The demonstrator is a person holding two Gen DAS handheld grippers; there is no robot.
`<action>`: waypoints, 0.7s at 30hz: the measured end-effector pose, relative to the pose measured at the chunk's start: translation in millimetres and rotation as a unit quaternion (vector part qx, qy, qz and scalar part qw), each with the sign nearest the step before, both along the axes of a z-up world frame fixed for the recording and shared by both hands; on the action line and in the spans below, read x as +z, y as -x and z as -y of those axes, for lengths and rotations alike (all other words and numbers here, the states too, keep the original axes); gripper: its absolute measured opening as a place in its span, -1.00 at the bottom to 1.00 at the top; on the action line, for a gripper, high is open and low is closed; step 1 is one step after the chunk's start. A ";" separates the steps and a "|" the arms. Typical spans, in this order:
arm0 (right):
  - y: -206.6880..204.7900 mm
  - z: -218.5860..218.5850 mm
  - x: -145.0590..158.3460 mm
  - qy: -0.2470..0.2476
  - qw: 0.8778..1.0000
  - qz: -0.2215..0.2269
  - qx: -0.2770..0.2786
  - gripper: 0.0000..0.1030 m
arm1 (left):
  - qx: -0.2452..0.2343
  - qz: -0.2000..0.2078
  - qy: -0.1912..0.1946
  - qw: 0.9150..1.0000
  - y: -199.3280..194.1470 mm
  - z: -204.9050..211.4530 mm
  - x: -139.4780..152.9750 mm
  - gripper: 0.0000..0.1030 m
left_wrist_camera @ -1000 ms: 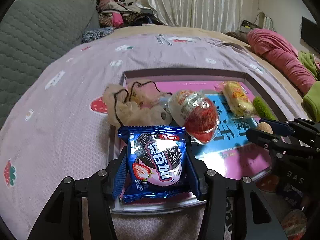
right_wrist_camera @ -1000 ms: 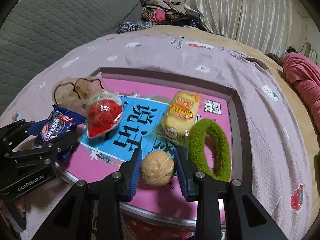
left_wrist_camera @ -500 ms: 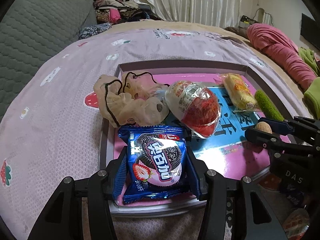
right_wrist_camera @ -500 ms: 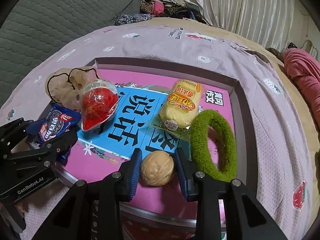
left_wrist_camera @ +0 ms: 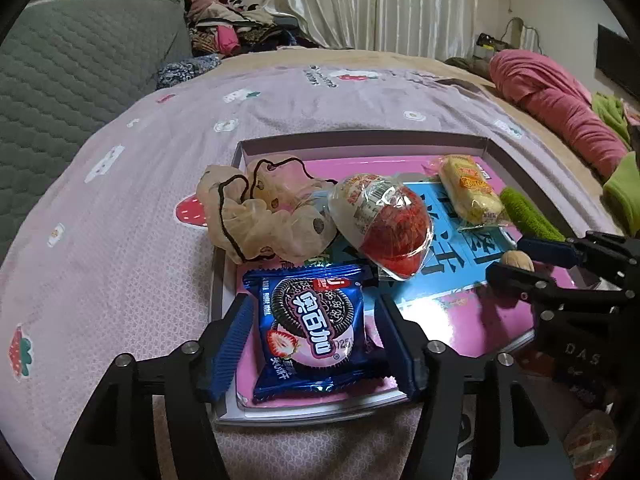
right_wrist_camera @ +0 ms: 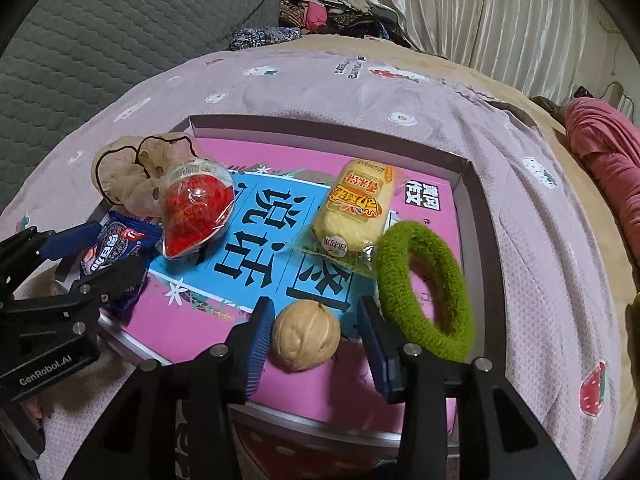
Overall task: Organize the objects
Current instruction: 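Lower the cookie packet onto the tray with the left gripper while the right lowers the walnut, then open both grippers and withdraw them from the tray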
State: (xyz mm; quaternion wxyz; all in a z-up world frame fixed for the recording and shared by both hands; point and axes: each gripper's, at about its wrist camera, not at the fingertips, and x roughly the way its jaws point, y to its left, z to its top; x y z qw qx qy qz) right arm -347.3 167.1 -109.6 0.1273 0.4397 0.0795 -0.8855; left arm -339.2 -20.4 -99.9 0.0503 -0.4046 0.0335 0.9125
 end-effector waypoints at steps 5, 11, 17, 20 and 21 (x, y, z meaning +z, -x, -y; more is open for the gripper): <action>-1.5 -2.9 4.9 0.005 1.000 -0.006 -0.003 -0.08 | -0.006 -0.001 0.002 1.000 -3.3 0.9 2.7 0.40; -3.6 -9.6 13.2 0.016 1.000 -0.016 -0.011 0.09 | -0.009 -0.003 0.010 1.000 -6.4 -0.4 6.1 0.48; -6.4 -9.1 18.1 0.017 1.000 -0.024 -0.010 0.20 | -0.010 -0.014 0.008 1.000 -10.5 -1.2 13.9 0.56; -8.7 -11.0 24.3 0.021 0.999 -0.034 -0.014 0.24 | -0.010 -0.022 0.001 1.000 -13.6 0.9 20.3 0.57; -9.7 -12.0 27.0 0.022 0.999 -0.036 -0.015 0.38 | -0.009 -0.025 0.002 1.000 -15.0 1.2 22.5 0.57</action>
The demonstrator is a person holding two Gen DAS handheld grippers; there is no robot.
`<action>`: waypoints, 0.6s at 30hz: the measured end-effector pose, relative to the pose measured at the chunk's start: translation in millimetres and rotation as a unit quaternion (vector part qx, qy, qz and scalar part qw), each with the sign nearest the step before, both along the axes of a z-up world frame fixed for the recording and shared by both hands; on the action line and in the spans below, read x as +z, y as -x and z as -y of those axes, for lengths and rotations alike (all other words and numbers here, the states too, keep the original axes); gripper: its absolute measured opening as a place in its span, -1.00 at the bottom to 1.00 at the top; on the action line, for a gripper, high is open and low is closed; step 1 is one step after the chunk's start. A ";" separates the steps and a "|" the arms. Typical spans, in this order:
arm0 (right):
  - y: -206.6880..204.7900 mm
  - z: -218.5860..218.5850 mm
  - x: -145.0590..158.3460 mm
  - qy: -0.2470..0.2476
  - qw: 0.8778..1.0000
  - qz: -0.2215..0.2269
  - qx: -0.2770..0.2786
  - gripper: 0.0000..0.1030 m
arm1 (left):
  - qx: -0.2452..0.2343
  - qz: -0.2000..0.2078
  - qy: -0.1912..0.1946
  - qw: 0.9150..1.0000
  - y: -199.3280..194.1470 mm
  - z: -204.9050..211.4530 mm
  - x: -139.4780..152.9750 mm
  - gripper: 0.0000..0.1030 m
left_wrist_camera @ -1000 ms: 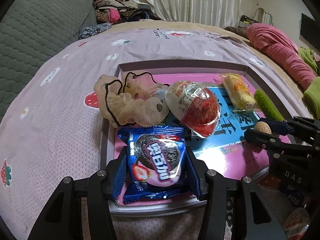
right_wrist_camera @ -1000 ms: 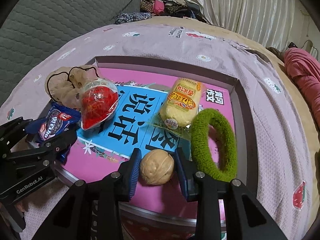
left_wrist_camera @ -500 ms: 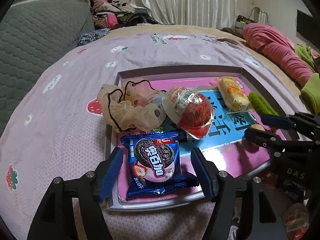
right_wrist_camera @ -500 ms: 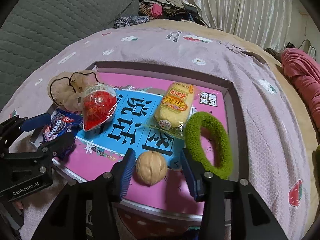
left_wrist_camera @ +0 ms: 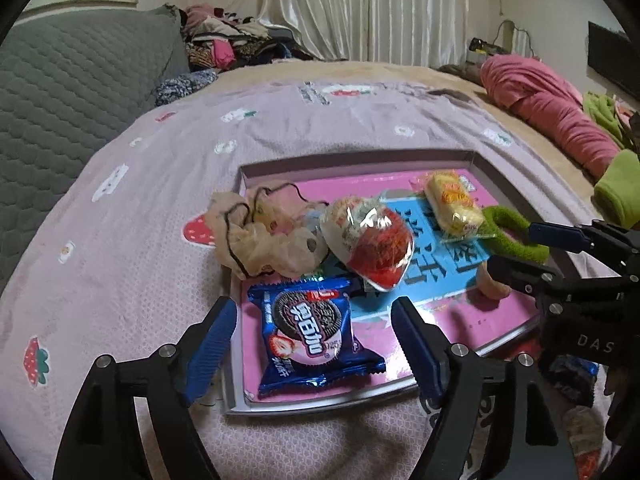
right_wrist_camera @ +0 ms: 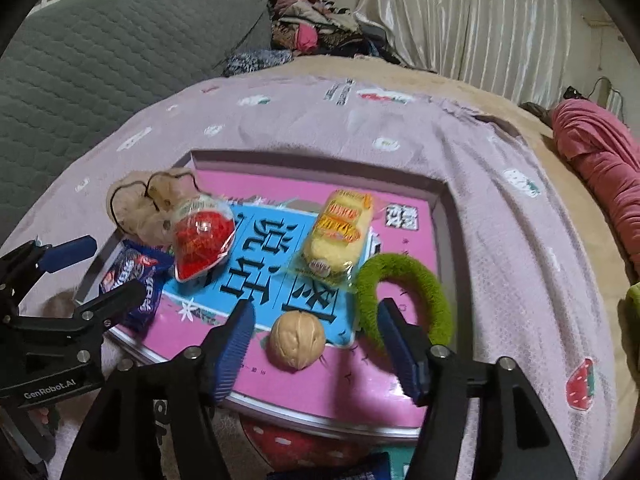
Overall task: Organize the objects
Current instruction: 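Open both grippers and withdraw them from the tray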
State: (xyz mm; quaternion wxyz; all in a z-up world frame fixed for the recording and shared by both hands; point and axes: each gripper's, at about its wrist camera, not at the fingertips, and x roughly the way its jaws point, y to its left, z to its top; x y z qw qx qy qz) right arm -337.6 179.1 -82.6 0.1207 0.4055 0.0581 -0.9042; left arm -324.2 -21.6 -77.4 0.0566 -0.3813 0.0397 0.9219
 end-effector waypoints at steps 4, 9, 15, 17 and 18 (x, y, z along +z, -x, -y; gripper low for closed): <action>-3.7 -4.1 7.7 0.011 1.000 -0.005 -0.003 0.57 | 0.007 -0.014 -0.002 1.000 -5.7 3.8 10.7 0.58; -14.1 -7.7 24.2 0.012 1.000 -0.027 -0.011 0.60 | 0.011 -0.029 0.006 1.000 -14.5 2.1 22.8 0.60; -39.5 -15.1 51.2 0.033 0.998 -0.055 -0.013 0.76 | 0.006 -0.037 0.003 0.999 -28.8 1.8 36.3 0.80; -49.2 -17.9 58.6 0.034 0.997 -0.061 -0.018 0.76 | 0.009 -0.037 -0.001 0.999 -37.0 3.3 41.7 0.80; -52.5 -18.9 61.0 0.034 0.997 -0.061 -0.018 0.76 | 0.009 -0.036 -0.004 0.999 -42.2 4.3 44.3 0.80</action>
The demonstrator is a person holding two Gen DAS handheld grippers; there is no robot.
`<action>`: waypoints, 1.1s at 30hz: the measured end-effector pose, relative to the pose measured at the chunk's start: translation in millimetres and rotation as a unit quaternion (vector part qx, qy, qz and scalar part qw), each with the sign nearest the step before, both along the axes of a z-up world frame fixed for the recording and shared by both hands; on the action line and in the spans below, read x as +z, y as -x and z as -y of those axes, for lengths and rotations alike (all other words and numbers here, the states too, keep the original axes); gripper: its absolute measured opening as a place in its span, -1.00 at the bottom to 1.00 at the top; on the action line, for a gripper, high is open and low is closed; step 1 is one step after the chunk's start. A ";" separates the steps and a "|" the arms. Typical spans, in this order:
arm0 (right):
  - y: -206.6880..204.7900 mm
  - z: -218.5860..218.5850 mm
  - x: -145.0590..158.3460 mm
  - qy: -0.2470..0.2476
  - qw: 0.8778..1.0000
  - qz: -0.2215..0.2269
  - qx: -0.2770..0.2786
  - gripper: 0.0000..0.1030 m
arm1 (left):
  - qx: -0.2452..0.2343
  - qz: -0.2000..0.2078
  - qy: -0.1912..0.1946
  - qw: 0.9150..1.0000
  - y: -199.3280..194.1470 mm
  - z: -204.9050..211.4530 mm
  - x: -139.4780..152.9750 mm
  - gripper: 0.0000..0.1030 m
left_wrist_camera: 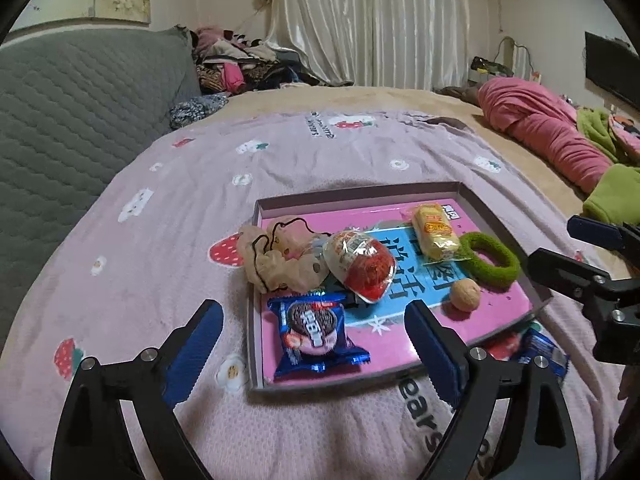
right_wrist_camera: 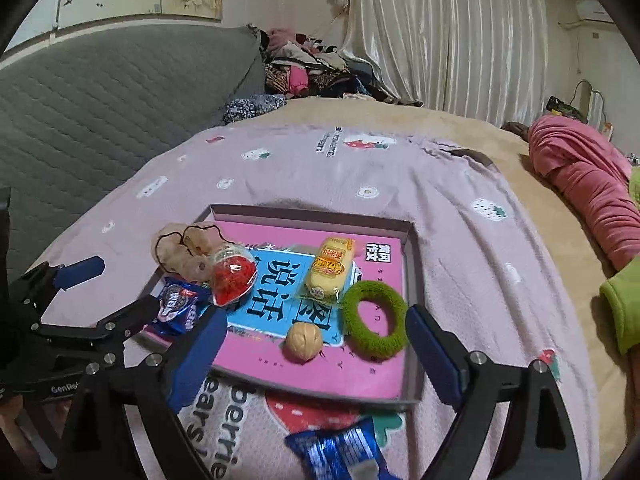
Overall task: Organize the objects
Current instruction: 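Open both grippers and withdraw them from the tray, then move the left gripper to the red candy egg while the right approaches the blue packet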
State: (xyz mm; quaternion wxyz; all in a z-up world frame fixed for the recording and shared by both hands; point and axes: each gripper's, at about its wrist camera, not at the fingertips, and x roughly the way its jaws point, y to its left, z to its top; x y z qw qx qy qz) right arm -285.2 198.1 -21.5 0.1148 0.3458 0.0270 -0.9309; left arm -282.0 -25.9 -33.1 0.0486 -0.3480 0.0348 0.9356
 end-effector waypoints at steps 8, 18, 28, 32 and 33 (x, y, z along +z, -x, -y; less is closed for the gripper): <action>-35.7 -12.4 30.4 -0.011 1.000 -0.001 -0.003 0.77 | 0.004 0.013 -0.008 1.000 -40.3 -5.5 15.6 0.80; -81.2 -22.0 74.0 -0.027 0.999 -0.026 -0.001 0.78 | 0.005 -0.005 -0.008 1.000 -87.2 -14.2 65.3 0.84; -130.7 -36.6 107.5 -0.028 0.999 -0.046 -0.002 0.80 | -0.007 -0.016 0.011 1.000 -140.5 -34.3 94.1 1.00; -146.7 -42.8 112.9 -0.030 0.998 -0.048 -0.005 0.81 | -0.011 -0.015 0.016 1.000 -157.4 -41.7 96.6 1.00; -150.7 -44.4 114.0 -0.030 0.998 -0.049 -0.006 0.81 | -0.011 -0.015 0.017 1.000 -161.6 -43.0 96.8 1.00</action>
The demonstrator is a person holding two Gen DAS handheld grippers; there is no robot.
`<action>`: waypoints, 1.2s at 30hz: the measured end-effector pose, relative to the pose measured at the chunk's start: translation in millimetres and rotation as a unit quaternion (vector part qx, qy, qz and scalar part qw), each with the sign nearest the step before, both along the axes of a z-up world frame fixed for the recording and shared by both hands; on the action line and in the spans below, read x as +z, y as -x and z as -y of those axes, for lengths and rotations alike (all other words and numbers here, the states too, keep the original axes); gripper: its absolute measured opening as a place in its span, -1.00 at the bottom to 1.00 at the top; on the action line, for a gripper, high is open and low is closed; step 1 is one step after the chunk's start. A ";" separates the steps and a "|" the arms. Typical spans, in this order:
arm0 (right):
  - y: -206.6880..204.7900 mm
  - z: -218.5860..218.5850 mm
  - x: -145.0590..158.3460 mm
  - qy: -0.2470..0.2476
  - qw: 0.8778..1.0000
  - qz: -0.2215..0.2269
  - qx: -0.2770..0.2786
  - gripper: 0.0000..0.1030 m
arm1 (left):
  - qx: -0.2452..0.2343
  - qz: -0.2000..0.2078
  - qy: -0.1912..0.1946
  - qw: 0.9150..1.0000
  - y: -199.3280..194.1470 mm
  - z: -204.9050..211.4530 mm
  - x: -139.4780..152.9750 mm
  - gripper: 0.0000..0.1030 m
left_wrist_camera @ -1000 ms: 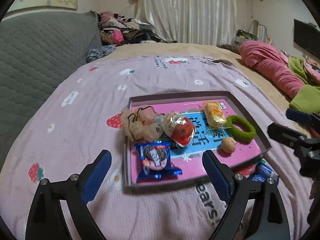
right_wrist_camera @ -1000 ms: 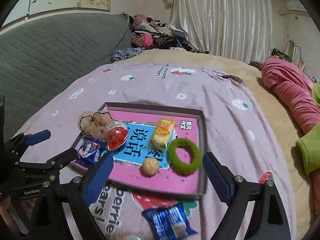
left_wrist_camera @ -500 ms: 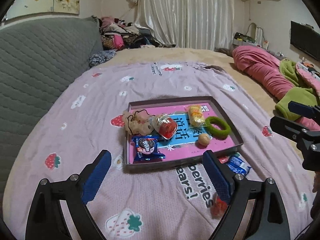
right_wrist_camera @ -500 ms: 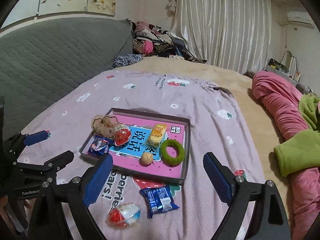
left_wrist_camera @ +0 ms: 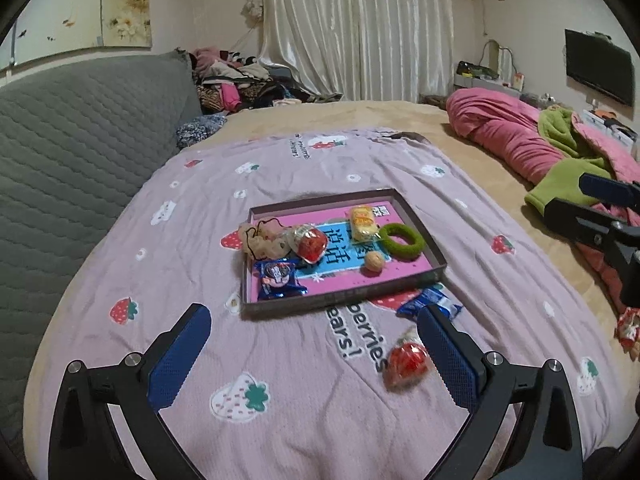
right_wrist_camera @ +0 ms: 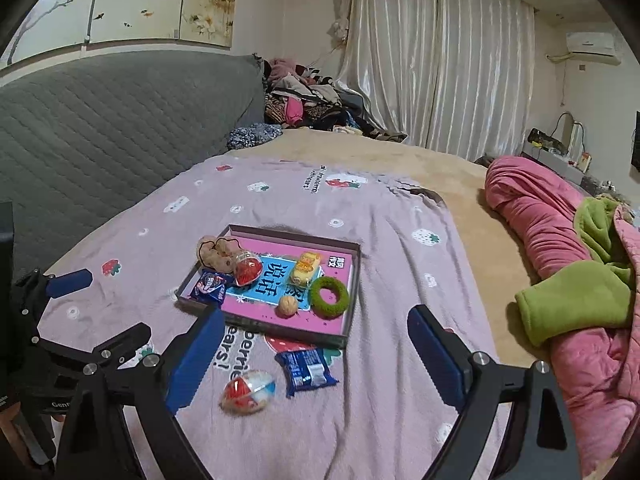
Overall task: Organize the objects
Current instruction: 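Move the left gripper to the red candy egg while the right approaches the blue packet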
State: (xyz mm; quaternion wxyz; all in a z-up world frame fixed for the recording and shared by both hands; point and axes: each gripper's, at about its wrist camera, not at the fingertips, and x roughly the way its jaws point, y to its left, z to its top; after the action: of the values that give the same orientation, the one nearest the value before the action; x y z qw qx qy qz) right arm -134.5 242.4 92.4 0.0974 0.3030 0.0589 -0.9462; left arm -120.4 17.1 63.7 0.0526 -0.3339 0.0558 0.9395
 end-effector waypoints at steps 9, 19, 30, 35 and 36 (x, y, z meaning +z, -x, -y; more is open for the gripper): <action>-26.7 -10.2 3.3 -0.004 1.000 0.002 -0.001 0.81 | -0.008 -0.002 0.008 1.000 -27.1 -13.8 3.6 1.00; -42.4 -14.4 -11.0 -0.009 1.000 0.018 -0.004 0.81 | -0.026 0.004 0.026 0.999 -48.5 -33.0 -8.4 1.00; -46.6 -18.4 -36.6 -0.011 0.999 0.043 -0.004 0.81 | -0.039 0.016 0.038 0.998 -55.4 -47.9 -37.1 1.00; -46.5 -16.1 -45.3 -0.014 0.999 0.052 0.000 0.81 | -0.041 0.027 0.037 0.998 -55.5 -48.3 -46.2 1.00; -46.7 -15.6 -47.0 -0.014 0.998 0.053 0.000 0.81 | -0.041 0.027 0.036 0.998 -55.4 -48.2 -47.8 1.00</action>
State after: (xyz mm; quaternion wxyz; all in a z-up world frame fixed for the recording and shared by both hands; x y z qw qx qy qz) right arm -87.8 258.1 45.4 0.0966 0.3543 0.0671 -0.9277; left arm -64.9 65.3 15.9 0.0804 -0.3584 0.1020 0.9245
